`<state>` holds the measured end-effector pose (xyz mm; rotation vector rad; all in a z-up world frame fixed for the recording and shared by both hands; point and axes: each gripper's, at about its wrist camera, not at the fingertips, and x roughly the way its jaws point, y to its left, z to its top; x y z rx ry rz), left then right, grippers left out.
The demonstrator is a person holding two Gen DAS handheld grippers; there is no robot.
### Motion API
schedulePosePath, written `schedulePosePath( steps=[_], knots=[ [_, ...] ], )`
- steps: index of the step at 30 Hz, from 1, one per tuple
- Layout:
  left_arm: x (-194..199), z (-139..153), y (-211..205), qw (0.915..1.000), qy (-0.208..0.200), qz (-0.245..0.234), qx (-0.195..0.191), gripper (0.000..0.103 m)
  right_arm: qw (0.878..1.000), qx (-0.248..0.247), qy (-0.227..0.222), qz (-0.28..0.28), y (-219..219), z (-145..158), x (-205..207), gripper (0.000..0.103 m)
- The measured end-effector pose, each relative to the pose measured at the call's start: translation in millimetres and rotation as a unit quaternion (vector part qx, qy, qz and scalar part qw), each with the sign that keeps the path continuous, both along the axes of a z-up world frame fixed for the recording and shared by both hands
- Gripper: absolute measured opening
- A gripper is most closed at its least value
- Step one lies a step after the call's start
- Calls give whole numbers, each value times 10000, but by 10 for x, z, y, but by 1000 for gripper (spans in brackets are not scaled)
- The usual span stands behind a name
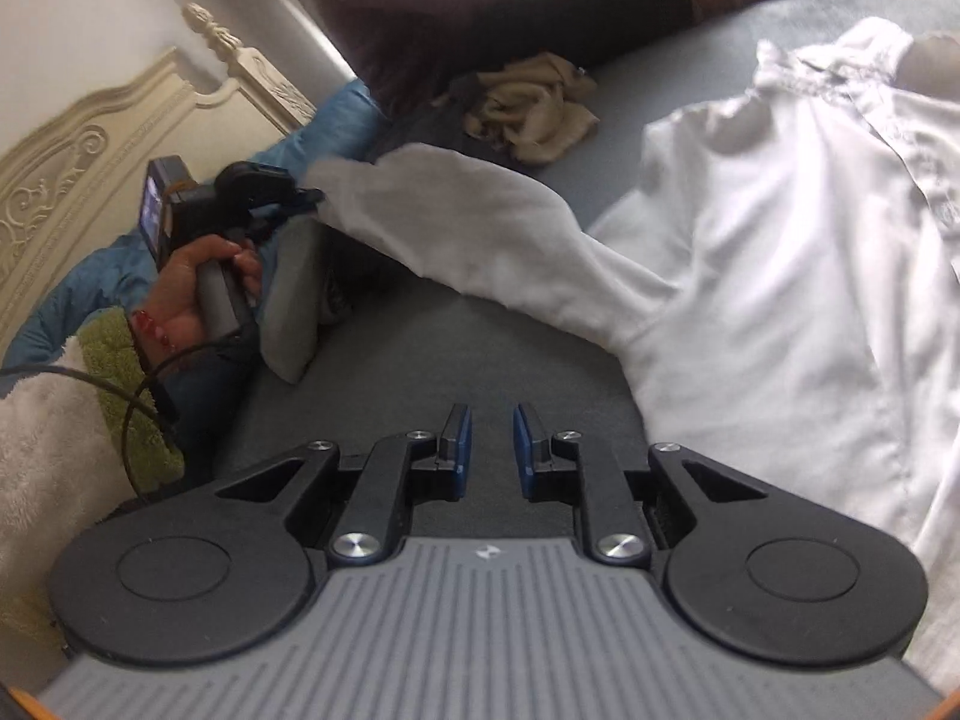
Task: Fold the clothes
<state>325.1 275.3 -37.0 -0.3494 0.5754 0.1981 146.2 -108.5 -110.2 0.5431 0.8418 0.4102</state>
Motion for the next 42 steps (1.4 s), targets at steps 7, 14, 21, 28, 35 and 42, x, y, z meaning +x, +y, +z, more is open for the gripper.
schedulePosePath(
  steps=[7, 14, 21, 28, 35, 42],
  knots=[
    [-419, 433, -539, 9940, -855, -623, 286, 2, 9995, 70, 6, -313, -308, -19, -125, 15],
    [-1028, 1013, -1863, 9571, -1630, -2395, -6, 2, 9959, 177, -291, -844, -906, 153, -561, 15],
    [-1836, 874, -3400, 9083, -1145, -3999, -446, 2, 9849, 479, -356, -1627, -1832, 234, -1311, 15],
    [-2419, -272, -4532, 8763, 147, -4797, -415, 2, 9569, 1201, -81, -2641, -2721, -102, -2167, 15],
    [-2793, -1108, -4755, 8423, 1198, -5241, 399, 7, 9286, 2119, 370, -3024, -3126, -601, -2382, 17],
    [-2823, -1016, -4434, 8480, 1609, -5049, -27, 46, 9291, 2299, 618, -2828, -3123, -749, -2014, 31]
  ],
)
